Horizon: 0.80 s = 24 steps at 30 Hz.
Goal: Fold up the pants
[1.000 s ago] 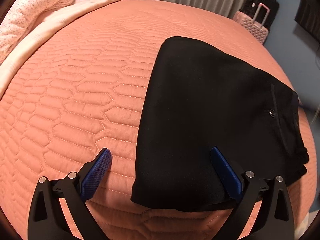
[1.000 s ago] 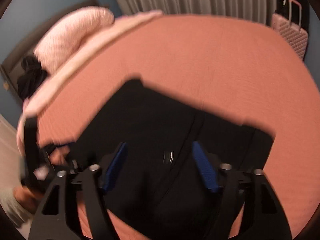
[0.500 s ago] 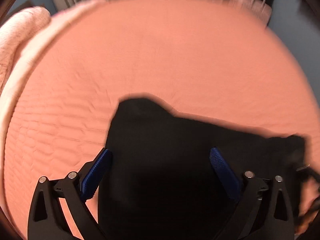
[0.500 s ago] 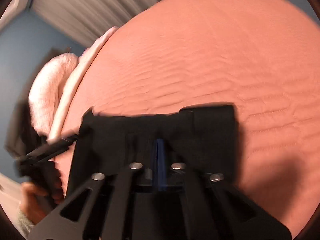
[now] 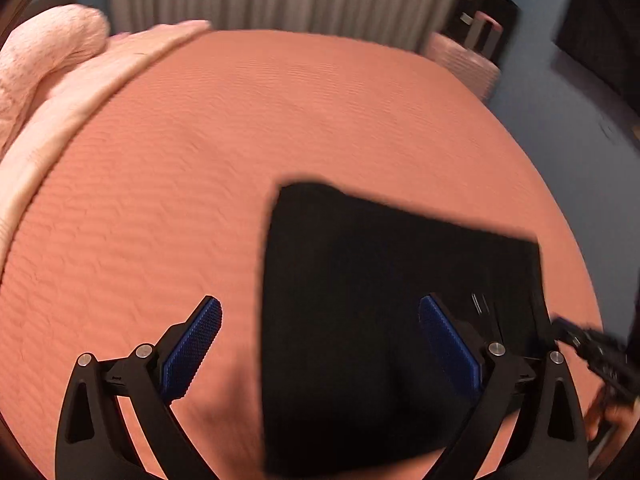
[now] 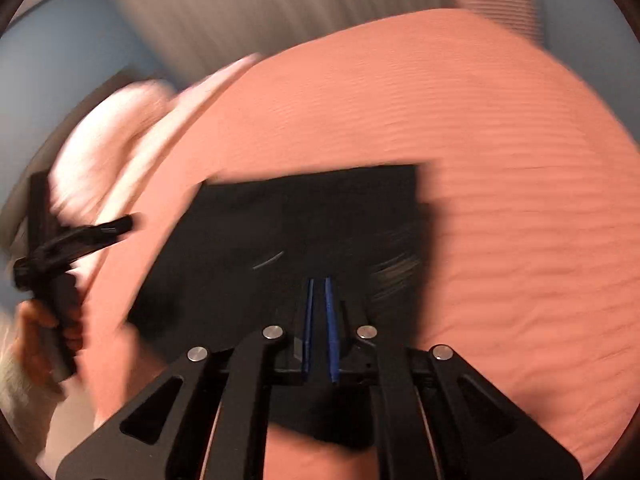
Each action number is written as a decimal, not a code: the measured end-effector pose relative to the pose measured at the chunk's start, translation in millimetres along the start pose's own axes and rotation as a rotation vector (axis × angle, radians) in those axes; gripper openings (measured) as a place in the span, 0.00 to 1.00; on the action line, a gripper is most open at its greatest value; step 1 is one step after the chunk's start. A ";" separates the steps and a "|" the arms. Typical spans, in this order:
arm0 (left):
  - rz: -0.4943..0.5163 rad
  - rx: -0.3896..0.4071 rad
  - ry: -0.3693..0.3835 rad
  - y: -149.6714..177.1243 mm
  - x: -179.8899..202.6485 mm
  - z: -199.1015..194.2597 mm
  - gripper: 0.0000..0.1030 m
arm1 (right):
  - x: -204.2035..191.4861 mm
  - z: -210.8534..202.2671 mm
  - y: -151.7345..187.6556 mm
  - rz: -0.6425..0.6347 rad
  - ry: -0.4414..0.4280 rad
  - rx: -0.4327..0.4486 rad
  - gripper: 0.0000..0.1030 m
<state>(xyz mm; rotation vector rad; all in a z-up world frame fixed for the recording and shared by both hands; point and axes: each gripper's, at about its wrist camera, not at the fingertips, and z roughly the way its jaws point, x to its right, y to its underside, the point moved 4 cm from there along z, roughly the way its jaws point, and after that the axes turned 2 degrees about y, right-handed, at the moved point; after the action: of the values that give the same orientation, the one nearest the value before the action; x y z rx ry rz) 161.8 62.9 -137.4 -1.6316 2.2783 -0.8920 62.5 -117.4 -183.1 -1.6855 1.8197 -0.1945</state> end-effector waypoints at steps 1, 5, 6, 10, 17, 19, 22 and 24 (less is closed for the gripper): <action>0.074 -0.056 -0.036 25.6 13.2 10.2 0.95 | 1.3 13.1 11.8 -0.052 0.085 -0.044 0.03; 0.070 -0.039 -0.127 81.8 5.8 26.7 0.95 | 15.4 -3.2 27.1 0.084 0.086 0.001 0.00; -0.008 -0.067 -0.096 83.9 -2.6 25.4 0.95 | 3.8 -11.6 24.0 0.070 0.090 0.027 0.05; -0.051 -0.080 -0.088 87.6 -10.0 25.1 0.95 | -3.4 25.0 39.9 -0.062 0.147 -0.066 0.03; 0.095 -0.017 -0.127 84.1 10.3 -21.6 0.95 | -1.0 -33.9 44.8 0.094 0.073 0.031 0.08; 0.118 -0.007 -0.107 85.5 21.4 -22.5 0.95 | -21.8 -23.9 30.5 0.005 0.100 0.073 0.08; 0.245 -0.079 -0.206 95.0 27.6 8.2 0.95 | -9.4 27.0 25.9 0.050 0.129 -0.046 0.08; 0.279 -0.089 -0.230 100.8 33.3 21.4 0.95 | 1.5 37.1 38.6 0.073 0.088 -0.074 0.04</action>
<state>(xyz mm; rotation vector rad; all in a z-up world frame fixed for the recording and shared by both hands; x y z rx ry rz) 80.2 46.0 -206.5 -1.3233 2.3317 -0.5167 50.1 -100.9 -232.6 -1.6814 1.9724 -0.1745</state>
